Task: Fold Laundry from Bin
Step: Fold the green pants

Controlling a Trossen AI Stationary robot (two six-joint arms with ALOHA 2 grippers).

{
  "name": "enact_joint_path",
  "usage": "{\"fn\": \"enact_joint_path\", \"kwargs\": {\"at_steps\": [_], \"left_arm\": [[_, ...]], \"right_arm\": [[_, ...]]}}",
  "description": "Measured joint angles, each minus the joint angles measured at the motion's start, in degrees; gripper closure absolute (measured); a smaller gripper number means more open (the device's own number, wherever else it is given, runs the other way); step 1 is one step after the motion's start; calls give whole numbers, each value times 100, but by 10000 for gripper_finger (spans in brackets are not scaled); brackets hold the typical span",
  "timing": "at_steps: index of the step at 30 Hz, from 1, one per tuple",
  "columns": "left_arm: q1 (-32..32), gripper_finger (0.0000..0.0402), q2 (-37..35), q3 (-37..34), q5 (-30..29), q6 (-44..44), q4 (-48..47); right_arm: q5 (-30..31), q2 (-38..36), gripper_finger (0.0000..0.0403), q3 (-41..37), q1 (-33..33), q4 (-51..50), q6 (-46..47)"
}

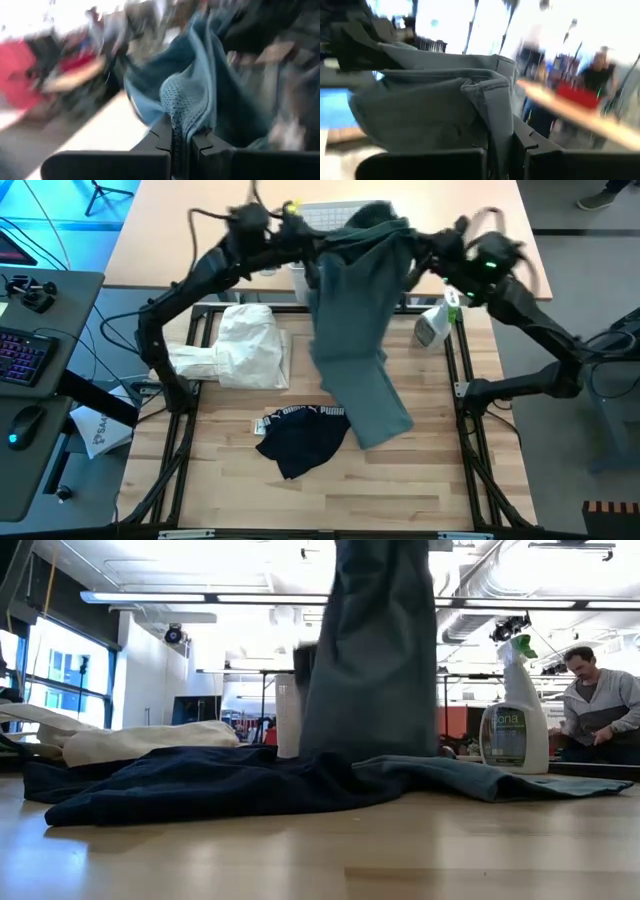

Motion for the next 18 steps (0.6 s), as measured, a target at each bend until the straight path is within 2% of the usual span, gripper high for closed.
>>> {"fn": "enact_joint_path", "kwargs": {"at_steps": [2,4,6,9,12,15,17,18], "left_arm": [[60,401,-74,124,625,-218,545],[23,401,-130,299,1135,-385,897],[-47,401,-145,455,1473,-523,861],[-243,401,-124,570,1939,-879,629],[-558,401,-121,723,2641,-1697,827],[-1001,401,-101,808,3221,-2848,1783],[-1337,401,-47,806,3277,-3544,2727],[-1486,401,3,805,3235,-3738,3192]], "right_arm": [[-55,-113,388,282,-21,132,-331],[-596,-204,388,609,15,-94,-520],[-1267,-258,388,926,91,-746,-420],[-2109,-260,388,1399,223,-1947,78],[-3287,-265,387,1916,570,-2263,1044],[-4569,-200,387,2321,989,-1480,2107],[-5202,-70,387,2436,1362,-207,2790],[-5312,24,387,2447,1544,465,3035]]}}
